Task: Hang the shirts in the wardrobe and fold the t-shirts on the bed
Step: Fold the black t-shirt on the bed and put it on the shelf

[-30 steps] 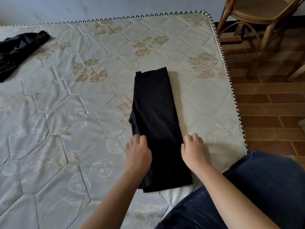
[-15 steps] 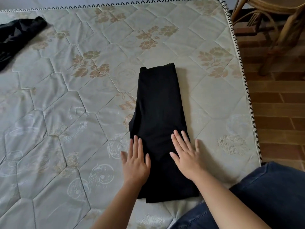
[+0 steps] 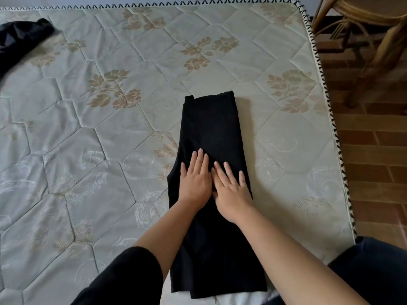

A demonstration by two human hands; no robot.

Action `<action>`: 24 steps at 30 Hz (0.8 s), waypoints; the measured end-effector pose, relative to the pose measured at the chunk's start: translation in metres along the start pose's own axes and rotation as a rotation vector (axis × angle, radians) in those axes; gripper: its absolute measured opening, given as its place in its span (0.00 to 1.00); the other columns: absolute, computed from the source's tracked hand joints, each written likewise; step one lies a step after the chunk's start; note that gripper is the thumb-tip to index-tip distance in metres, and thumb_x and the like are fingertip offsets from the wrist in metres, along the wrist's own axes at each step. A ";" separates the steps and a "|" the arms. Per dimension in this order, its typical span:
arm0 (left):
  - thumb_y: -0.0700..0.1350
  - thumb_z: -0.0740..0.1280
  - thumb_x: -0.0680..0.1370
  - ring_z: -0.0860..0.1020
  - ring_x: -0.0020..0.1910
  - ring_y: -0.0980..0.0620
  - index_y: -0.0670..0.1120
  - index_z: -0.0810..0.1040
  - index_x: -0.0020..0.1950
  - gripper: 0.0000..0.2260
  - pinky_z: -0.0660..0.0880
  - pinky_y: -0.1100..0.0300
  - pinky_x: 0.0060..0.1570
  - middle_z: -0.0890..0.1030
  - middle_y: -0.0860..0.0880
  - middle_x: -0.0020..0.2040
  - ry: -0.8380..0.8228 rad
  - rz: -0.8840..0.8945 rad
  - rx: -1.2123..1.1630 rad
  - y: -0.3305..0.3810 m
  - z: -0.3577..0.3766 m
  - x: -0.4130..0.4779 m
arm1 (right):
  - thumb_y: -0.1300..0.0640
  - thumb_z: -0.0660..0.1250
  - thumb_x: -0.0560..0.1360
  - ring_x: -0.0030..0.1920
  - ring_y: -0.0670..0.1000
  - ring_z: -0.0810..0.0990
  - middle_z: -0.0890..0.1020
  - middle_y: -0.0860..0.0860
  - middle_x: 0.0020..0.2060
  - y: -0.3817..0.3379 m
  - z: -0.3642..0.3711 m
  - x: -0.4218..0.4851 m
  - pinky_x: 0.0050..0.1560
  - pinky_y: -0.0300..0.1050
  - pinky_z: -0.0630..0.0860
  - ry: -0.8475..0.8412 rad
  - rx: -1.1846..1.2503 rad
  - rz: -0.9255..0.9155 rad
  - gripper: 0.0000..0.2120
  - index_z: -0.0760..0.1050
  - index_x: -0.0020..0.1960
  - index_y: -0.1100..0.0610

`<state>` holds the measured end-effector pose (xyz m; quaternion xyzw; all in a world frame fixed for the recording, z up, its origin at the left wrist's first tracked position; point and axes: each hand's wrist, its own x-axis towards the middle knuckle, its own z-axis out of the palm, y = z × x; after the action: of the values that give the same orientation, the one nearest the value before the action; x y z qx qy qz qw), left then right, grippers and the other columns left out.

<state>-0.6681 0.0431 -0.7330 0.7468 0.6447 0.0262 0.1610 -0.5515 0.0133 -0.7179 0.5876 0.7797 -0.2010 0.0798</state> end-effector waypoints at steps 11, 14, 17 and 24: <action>0.49 0.49 0.76 0.50 0.75 0.52 0.46 0.62 0.75 0.27 0.46 0.46 0.69 0.56 0.51 0.75 0.184 0.028 -0.058 -0.018 0.011 0.015 | 0.42 0.41 0.75 0.74 0.55 0.59 0.58 0.49 0.75 0.020 -0.007 0.065 0.65 0.70 0.60 0.123 -0.017 0.093 0.31 0.57 0.75 0.52; 0.49 0.54 0.74 0.53 0.75 0.52 0.45 0.64 0.74 0.27 0.50 0.41 0.67 0.61 0.49 0.75 0.191 0.031 -0.042 -0.020 0.015 0.016 | 0.39 0.46 0.76 0.71 0.58 0.66 0.67 0.51 0.72 0.028 -0.014 0.086 0.58 0.71 0.66 0.145 -0.028 0.120 0.30 0.62 0.73 0.51; 0.50 0.56 0.73 0.53 0.75 0.52 0.45 0.61 0.74 0.29 0.52 0.41 0.67 0.60 0.48 0.75 0.185 0.039 -0.024 -0.021 0.017 0.016 | 0.36 0.44 0.76 0.74 0.59 0.60 0.61 0.51 0.75 0.036 -0.020 0.105 0.61 0.74 0.61 0.167 -0.029 0.089 0.31 0.58 0.75 0.47; 0.51 0.56 0.72 0.51 0.76 0.52 0.46 0.58 0.75 0.31 0.51 0.40 0.68 0.59 0.50 0.76 0.178 0.021 -0.011 -0.022 0.019 0.015 | 0.35 0.43 0.78 0.76 0.52 0.37 0.39 0.45 0.76 0.048 -0.047 0.155 0.68 0.72 0.45 0.203 -0.017 0.100 0.31 0.40 0.76 0.43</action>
<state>-0.6815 0.0566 -0.7594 0.7474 0.6485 0.0973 0.1069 -0.5466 0.1810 -0.7419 0.6425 0.7551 -0.1296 0.0155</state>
